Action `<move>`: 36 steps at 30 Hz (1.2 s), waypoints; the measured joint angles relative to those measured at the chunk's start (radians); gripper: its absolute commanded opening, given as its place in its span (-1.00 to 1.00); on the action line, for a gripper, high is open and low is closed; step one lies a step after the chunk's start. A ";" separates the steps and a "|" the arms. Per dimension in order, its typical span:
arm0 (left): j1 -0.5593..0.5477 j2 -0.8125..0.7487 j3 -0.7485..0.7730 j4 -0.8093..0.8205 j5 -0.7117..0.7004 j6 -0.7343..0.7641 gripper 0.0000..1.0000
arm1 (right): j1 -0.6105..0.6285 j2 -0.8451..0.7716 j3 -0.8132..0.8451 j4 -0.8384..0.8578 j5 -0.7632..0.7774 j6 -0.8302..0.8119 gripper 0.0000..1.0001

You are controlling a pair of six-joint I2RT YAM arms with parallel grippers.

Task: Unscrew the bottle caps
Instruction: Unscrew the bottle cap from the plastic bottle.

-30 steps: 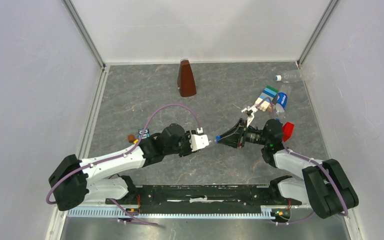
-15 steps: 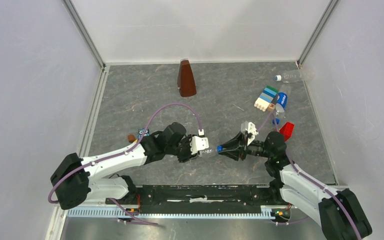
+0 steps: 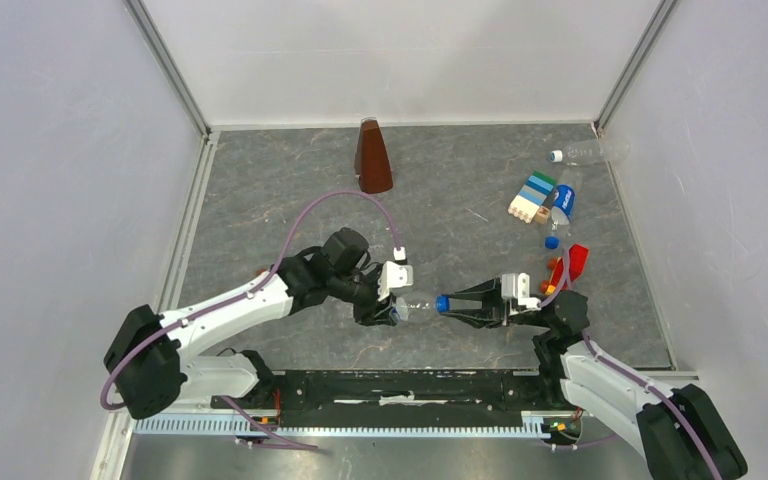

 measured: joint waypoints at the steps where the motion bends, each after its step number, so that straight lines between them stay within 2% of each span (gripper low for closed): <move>1: 0.003 0.007 0.010 -0.014 0.015 0.000 -0.83 | 0.000 -0.002 0.000 0.008 -0.003 -0.006 -1.00; 8: 0.008 0.031 0.031 -0.058 0.046 0.001 -0.80 | 0.005 -0.052 0.000 -0.074 -0.016 -0.106 -0.99; 10: 0.008 0.033 0.037 -0.065 0.033 0.000 -0.82 | 0.007 -0.075 0.000 -0.111 0.002 -0.130 -0.67; 11: 0.007 0.032 0.039 -0.063 0.014 -0.001 -0.82 | 0.008 -0.089 0.000 -0.141 0.021 -0.142 -0.34; 13: 0.002 0.031 0.040 -0.051 -0.030 -0.003 -0.88 | 0.011 -0.105 0.000 -0.185 0.061 -0.153 -0.28; 16: -0.003 0.015 0.021 -0.006 -0.116 -0.013 -0.96 | 0.014 -0.113 0.020 -0.286 0.137 -0.147 0.45; 17: -0.004 -0.003 -0.003 0.030 -0.152 -0.022 -0.95 | 0.012 -0.111 0.041 -0.326 0.169 -0.129 0.54; 19: -0.009 -0.048 -0.056 0.100 -0.237 -0.026 -0.96 | 0.003 -0.097 0.090 -0.382 0.205 -0.075 0.58; 24: -0.050 -0.157 -0.171 0.266 -0.468 -0.006 -0.95 | -0.029 -0.042 0.165 -0.399 0.217 0.093 0.68; 30: -0.124 -0.189 -0.233 0.414 -0.661 0.089 -0.96 | -0.071 0.096 0.265 -0.429 0.238 0.339 0.52; 36: -0.167 -0.161 -0.243 0.518 -0.750 0.164 -0.95 | -0.071 0.192 0.294 -0.406 0.237 0.534 0.35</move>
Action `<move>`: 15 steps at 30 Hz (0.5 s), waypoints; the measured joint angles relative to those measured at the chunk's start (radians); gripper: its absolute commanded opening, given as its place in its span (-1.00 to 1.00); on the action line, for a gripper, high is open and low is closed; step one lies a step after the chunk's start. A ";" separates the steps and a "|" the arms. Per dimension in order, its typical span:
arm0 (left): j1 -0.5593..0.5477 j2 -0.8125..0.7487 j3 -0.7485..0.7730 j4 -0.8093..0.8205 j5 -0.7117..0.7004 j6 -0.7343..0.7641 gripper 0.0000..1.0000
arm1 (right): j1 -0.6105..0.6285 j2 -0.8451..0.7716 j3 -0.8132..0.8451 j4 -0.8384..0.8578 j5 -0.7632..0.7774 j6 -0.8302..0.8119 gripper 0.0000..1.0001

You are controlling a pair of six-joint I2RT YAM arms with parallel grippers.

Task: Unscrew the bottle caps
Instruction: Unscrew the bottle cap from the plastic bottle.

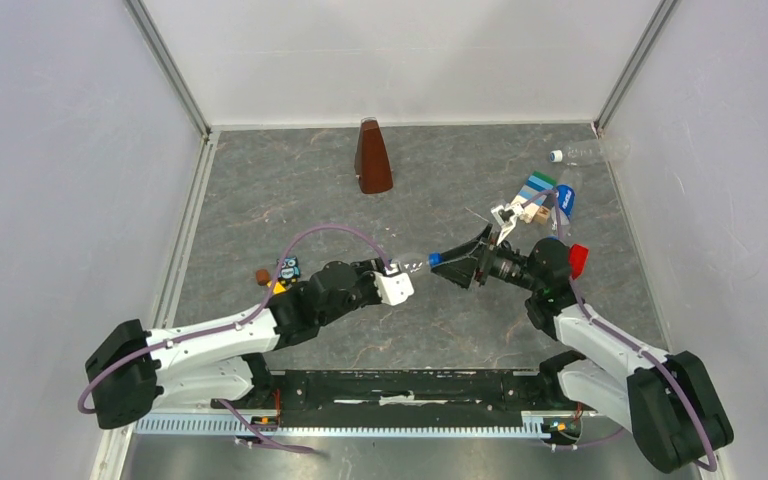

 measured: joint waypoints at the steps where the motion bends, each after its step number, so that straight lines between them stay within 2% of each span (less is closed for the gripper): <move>1: -0.003 0.005 0.000 0.010 -0.005 0.007 -0.96 | 0.000 0.008 0.000 0.010 0.000 0.021 0.33; 8: -0.019 0.015 0.000 0.026 -0.027 0.036 -0.96 | 0.000 0.026 -0.006 0.100 0.000 0.125 0.13; 15: -0.022 0.015 0.000 0.024 -0.027 0.040 -0.96 | 0.000 0.034 -0.008 0.139 -0.001 0.152 -0.34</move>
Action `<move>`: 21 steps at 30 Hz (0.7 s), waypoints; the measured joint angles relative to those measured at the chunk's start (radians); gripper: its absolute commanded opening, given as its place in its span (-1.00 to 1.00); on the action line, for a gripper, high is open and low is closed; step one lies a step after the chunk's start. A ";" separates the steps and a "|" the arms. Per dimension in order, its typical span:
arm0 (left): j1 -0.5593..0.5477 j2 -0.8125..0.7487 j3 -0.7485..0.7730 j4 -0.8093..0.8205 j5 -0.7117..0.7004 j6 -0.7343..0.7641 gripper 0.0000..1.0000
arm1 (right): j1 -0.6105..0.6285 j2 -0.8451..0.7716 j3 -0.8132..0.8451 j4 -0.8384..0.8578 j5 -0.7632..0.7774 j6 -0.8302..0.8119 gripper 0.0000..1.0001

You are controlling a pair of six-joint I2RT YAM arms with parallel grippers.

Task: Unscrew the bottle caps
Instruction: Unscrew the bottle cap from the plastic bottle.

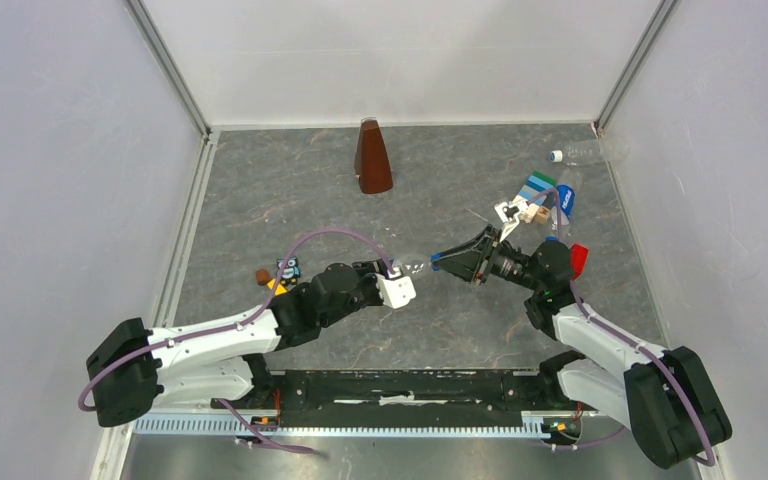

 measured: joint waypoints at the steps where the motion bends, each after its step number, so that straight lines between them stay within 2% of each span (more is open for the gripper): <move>1: 0.000 0.000 0.000 0.000 0.000 0.000 -0.96 | 0.000 0.001 0.000 0.000 -0.002 -0.002 -0.33; 4: -0.001 0.000 0.000 -0.002 -0.001 0.000 -0.95 | 0.000 0.002 0.000 -0.001 -0.017 -0.008 -0.19; 8: -0.004 0.000 0.000 -0.015 -0.002 0.000 -0.95 | -0.001 0.002 0.000 -0.022 -0.034 -0.035 -0.19; 15: -0.004 0.000 0.000 -0.029 0.000 0.000 -0.95 | -0.001 -0.004 0.000 -0.054 -0.052 -0.071 -0.09; 21: -0.004 0.000 0.000 -0.029 0.001 0.000 -0.96 | -0.004 -0.004 0.000 -0.069 -0.071 -0.091 -0.34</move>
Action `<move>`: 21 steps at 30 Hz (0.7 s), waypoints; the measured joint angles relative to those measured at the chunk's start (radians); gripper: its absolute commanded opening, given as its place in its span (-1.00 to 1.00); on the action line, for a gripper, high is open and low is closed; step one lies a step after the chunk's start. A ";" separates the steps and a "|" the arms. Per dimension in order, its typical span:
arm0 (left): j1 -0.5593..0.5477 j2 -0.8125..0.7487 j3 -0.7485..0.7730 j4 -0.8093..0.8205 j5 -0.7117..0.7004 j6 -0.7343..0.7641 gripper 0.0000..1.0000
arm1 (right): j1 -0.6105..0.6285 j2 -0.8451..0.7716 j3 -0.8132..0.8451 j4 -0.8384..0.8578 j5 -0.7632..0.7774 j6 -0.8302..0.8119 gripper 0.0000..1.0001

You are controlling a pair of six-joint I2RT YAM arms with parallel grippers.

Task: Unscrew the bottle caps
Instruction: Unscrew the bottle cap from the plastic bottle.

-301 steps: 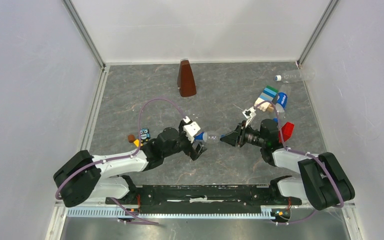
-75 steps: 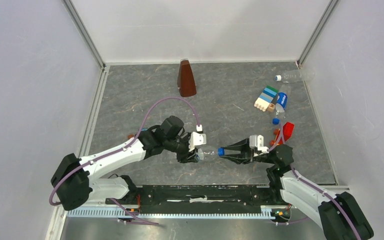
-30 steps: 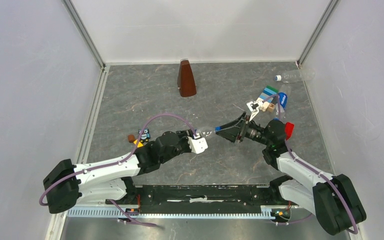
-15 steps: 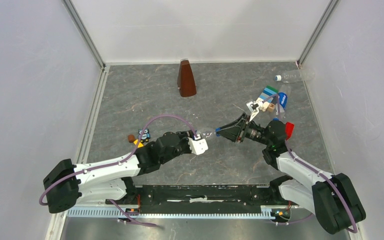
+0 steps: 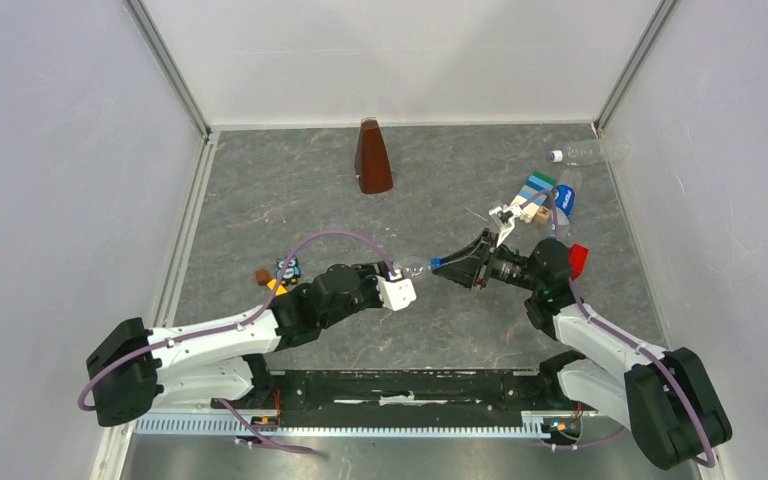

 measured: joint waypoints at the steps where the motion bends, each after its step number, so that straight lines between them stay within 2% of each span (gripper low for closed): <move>1: 0.000 0.000 0.000 0.000 0.000 0.000 -0.96 | -0.002 0.000 0.000 0.000 0.000 -0.001 -0.51; 4: 0.000 0.000 0.000 0.000 0.001 0.000 -0.95 | -0.005 0.000 0.000 0.000 -0.004 -0.004 -0.87; 6: 0.000 -0.001 0.000 0.000 0.002 0.000 -0.96 | -0.005 0.000 0.000 0.002 -0.007 -0.007 -1.00; 14: 0.002 -0.032 0.002 -0.069 0.088 -0.045 -0.93 | -0.004 -0.050 -0.058 0.048 -0.080 -0.131 -1.00; 21: 0.124 0.008 0.124 -0.278 0.409 -0.134 -0.90 | 0.003 -0.185 -0.082 -0.066 -0.098 -0.386 -1.00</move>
